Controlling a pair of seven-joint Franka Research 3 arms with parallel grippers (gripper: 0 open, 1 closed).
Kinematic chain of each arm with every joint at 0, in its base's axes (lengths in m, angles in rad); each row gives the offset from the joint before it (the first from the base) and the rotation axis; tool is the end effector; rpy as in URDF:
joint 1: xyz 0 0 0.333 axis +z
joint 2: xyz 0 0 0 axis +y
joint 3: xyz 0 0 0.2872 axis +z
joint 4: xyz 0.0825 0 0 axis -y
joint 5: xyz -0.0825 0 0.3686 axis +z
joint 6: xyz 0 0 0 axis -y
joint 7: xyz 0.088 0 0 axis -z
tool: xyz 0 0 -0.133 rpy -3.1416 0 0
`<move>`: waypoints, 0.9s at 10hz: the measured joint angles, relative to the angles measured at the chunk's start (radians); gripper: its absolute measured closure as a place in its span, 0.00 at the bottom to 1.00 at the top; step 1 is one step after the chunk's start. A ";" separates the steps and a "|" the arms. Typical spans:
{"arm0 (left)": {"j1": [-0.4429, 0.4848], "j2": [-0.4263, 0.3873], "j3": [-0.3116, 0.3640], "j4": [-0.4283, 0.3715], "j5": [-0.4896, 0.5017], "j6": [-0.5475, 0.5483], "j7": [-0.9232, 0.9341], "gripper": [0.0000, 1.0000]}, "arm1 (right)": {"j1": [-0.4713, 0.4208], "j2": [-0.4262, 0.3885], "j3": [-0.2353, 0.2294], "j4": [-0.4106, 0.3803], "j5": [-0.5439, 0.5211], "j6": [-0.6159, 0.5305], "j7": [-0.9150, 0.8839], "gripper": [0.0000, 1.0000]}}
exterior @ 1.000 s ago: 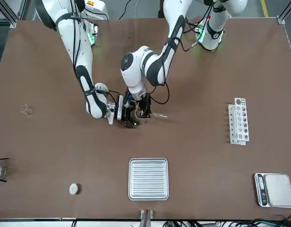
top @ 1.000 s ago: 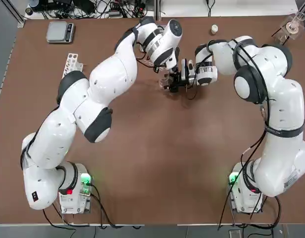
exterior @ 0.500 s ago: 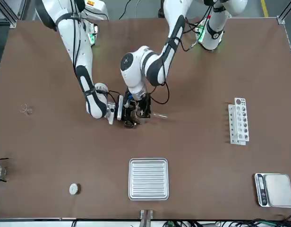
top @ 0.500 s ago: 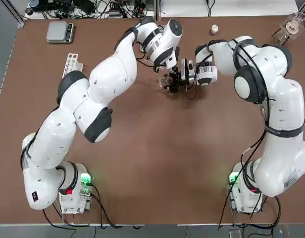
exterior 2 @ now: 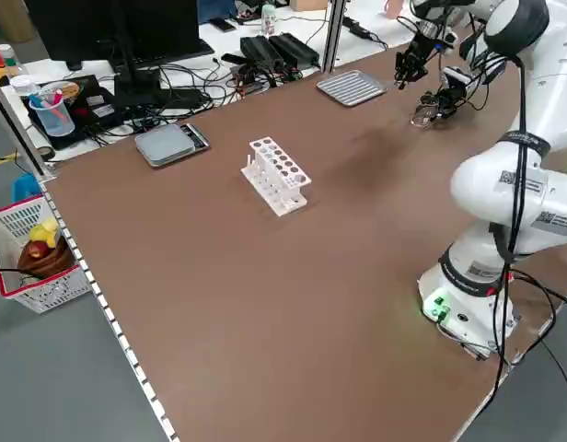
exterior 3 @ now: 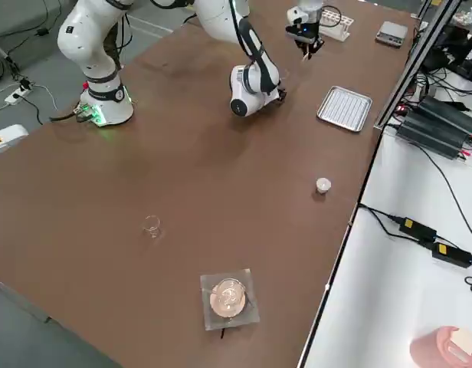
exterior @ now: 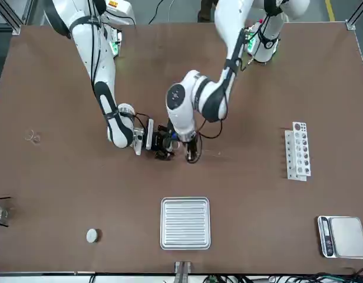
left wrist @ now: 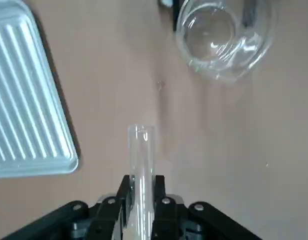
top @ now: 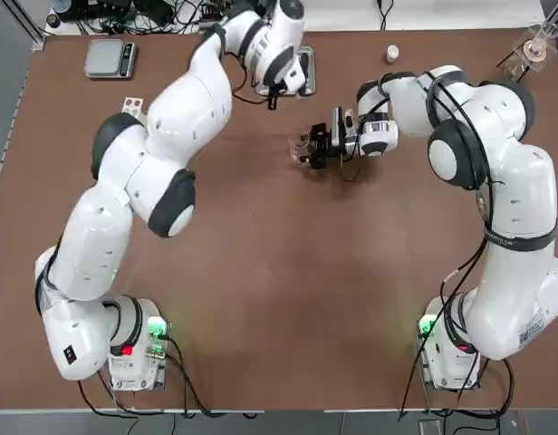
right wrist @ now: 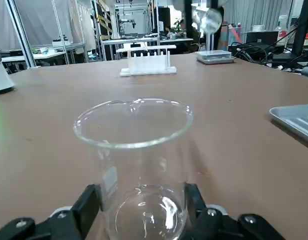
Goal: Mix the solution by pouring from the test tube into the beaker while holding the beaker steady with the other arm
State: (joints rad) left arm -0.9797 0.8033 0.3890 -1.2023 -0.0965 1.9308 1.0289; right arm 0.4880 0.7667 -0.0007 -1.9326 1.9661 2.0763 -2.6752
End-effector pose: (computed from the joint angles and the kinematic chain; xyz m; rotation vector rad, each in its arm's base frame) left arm 0.5481 -0.4569 0.2809 -1.9643 2.2157 0.0901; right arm 0.4781 0.3304 0.0691 -1.5123 -1.3440 -1.0765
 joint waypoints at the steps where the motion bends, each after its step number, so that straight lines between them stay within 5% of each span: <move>1: 0.040 -0.022 -0.004 0.000 -0.045 -0.010 0.024 0.78 | 0.000 0.000 0.000 0.000 0.000 0.000 0.000 0.23; 3: 0.136 -0.067 -0.015 0.001 -0.145 -0.038 0.103 0.78 | 0.000 0.000 -0.002 0.001 0.000 0.000 0.000 0.24; 5: 0.312 -0.117 -0.111 0.001 -0.213 -0.073 0.181 0.78 | -0.001 0.000 -0.002 0.001 0.000 0.000 0.000 0.24; 9: 0.911 -0.164 -0.633 0.000 -0.217 -0.155 0.308 0.78 | -0.002 0.000 -0.005 0.001 0.000 0.014 0.000 0.01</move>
State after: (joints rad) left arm -0.0686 0.6389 -0.2441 -1.2019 -0.3134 1.7760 1.3365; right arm 0.4862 0.7669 -0.0059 -1.9318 1.9661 2.0904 -2.6750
